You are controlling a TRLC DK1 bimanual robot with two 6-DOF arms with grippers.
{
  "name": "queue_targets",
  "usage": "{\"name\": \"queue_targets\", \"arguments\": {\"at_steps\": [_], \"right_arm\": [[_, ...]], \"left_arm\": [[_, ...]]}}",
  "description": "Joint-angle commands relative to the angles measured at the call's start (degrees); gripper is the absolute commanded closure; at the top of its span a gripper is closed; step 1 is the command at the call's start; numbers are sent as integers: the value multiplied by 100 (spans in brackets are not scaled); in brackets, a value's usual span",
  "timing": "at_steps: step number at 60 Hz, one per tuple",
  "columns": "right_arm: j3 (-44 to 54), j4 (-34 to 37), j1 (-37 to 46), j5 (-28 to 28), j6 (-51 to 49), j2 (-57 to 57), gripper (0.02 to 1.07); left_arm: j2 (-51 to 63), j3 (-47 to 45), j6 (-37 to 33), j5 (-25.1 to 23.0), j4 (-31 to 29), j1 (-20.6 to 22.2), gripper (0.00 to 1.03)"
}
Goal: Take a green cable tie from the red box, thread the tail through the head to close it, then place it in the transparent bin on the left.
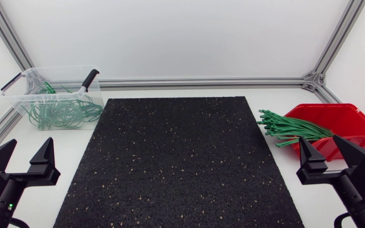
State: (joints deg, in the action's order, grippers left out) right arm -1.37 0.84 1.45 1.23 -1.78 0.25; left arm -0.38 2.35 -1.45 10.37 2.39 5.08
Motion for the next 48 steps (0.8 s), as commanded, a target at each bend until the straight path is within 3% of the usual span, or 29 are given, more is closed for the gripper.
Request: {"name": "queue_targets", "arguments": {"at_steps": [1, 30, 48], "right_arm": [[137, -31, -49, -27, -42, -52, 5], [66, -58, -93, 61, -103, -69, 5], [-927, 505, -189, 70, -59, 414, 5]], "left_arm": [[-41, -261, 75, -35, -37, 54, 4], [-41, -261, 75, -26, -37, 63, 4], [-41, -261, 75, -35, -37, 63, 4]]}}
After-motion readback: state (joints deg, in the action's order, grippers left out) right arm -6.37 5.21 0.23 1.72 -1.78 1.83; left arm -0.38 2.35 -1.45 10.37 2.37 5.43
